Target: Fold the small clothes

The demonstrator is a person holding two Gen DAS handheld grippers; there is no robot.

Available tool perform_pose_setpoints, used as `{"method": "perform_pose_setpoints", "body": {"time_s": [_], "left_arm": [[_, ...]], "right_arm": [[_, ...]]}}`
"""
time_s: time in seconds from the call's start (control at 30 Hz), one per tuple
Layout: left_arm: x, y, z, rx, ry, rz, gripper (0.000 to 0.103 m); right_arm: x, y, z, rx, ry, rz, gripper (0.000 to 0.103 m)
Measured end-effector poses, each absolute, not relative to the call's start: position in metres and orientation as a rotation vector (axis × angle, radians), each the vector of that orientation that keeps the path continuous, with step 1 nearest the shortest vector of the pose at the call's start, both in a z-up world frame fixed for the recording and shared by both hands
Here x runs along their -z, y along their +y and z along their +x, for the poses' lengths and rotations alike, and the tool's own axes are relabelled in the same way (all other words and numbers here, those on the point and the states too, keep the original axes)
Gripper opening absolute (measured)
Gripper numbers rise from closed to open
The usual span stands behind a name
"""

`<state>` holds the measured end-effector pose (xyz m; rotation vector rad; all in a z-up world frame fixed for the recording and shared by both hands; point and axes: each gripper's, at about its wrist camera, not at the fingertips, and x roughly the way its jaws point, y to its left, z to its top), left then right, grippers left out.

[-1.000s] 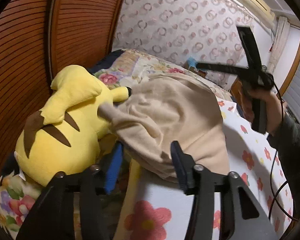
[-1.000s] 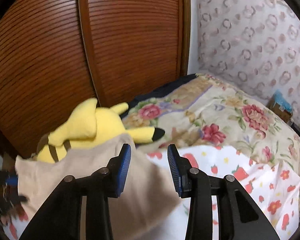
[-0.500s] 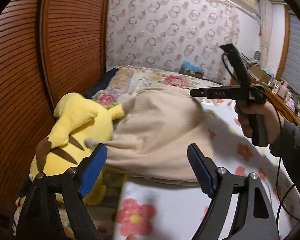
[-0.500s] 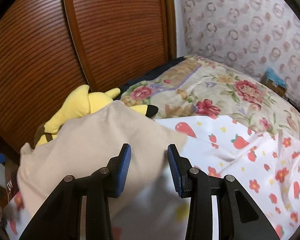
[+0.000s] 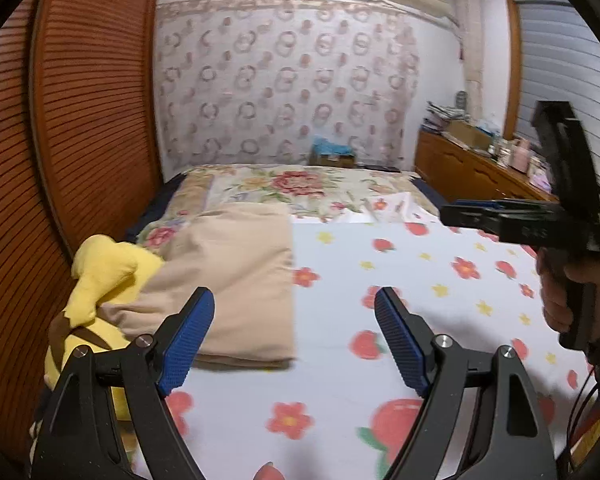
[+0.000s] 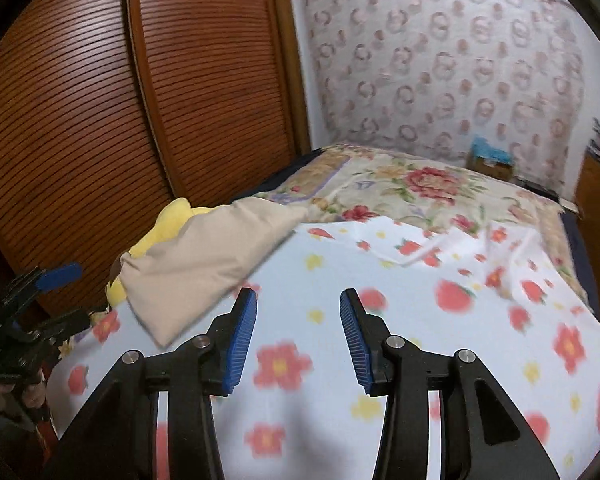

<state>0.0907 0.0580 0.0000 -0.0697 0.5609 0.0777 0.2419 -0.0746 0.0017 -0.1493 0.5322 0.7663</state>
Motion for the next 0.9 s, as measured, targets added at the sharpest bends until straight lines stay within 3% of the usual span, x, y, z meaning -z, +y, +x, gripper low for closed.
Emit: {"method": "perform_pose_setpoints", "body": {"time_s": [0.13, 0.23, 0.9], "left_arm": [[-0.009, 0.027, 0.084, -0.053, 0.552, -0.043, 0.083], [-0.016, 0.009, 0.079, -0.044, 0.533, -0.034, 0.083], [-0.073, -0.044, 0.071, -0.019, 0.452, -0.037, 0.083]], "right_arm": [[-0.004, -0.109, 0.202, -0.709, 0.5, -0.124, 0.053], [-0.006, -0.124, 0.181, -0.667, 0.499, -0.108, 0.064], [-0.022, -0.179, 0.05, -0.428, 0.333, 0.022, 0.066]]}}
